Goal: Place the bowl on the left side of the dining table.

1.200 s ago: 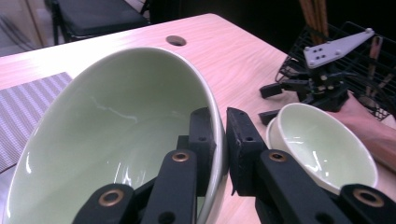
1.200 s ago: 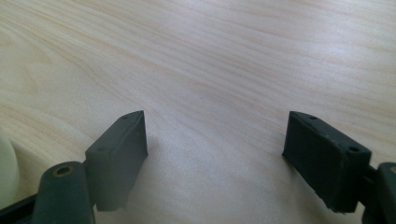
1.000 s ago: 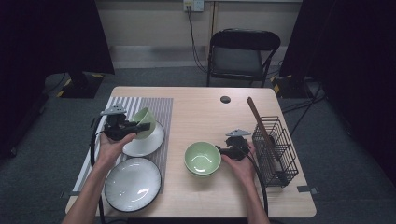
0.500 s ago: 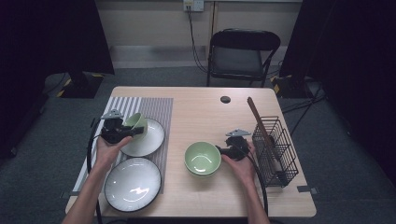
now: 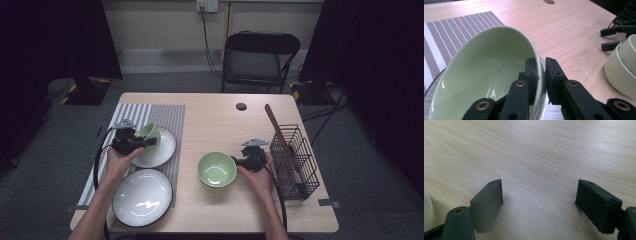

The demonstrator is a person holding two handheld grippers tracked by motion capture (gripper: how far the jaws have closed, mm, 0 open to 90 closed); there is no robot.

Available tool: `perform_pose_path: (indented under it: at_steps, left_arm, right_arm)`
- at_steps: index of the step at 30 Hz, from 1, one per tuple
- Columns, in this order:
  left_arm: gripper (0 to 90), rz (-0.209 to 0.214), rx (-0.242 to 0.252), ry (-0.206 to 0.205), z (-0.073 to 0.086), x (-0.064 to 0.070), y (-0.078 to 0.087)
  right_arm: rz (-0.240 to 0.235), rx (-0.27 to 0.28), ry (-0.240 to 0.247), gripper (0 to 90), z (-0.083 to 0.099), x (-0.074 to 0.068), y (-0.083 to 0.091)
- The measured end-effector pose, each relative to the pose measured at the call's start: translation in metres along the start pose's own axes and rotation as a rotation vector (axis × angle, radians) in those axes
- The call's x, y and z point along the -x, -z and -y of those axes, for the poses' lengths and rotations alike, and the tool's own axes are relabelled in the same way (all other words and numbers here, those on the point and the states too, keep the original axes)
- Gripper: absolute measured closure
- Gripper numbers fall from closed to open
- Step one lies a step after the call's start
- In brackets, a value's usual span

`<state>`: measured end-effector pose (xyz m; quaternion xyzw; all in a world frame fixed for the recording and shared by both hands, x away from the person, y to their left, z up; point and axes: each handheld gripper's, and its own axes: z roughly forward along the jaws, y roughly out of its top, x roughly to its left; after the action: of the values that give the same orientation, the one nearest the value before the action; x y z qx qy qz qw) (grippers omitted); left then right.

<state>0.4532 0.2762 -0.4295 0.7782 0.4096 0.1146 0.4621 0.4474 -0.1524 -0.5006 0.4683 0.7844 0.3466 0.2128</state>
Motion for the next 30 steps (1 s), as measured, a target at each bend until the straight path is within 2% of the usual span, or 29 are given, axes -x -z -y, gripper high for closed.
perform_pose_path:
  at_steps: [7, 10, 15, 19, 21, 26, 30]
  left_arm:
    - [81.3, 0.013, 0.015, 0.009, 0.005, -0.002, 0.001]
    - [81.7, 0.023, -0.001, 0.000, 0.006, 0.000, -0.001]
    - [82.8, 0.072, -0.022, -0.008, 0.009, 0.004, -0.007]
    - [82.5, 0.064, -0.040, -0.027, 0.008, 0.008, -0.011]
    - [82.0, 0.079, -0.051, -0.032, 0.009, 0.009, -0.013]
    - [81.4, 0.078, -0.075, -0.047, 0.009, 0.012, -0.015]
    - [79.9, 0.097, -0.111, -0.062, 0.011, 0.013, -0.017]
  right_arm:
    - [0.000, 0.000, -0.001, 21.4, 0.000, 0.000, 0.000]
    - [0.000, 0.000, 0.000, 21.4, 0.000, 0.000, 0.000]
    - [0.000, 0.000, 0.000, 21.4, 0.000, 0.000, 0.000]
    - [0.000, 0.000, 0.000, 21.4, 0.000, 0.000, 0.000]
    - [0.000, 0.000, 0.000, 21.4, 0.000, 0.000, 0.000]
    - [0.000, 0.000, 0.000, 21.4, 0.000, 0.000, 0.000]
    - [0.000, 0.000, 0.000, 21.4, 0.000, 0.000, 0.000]
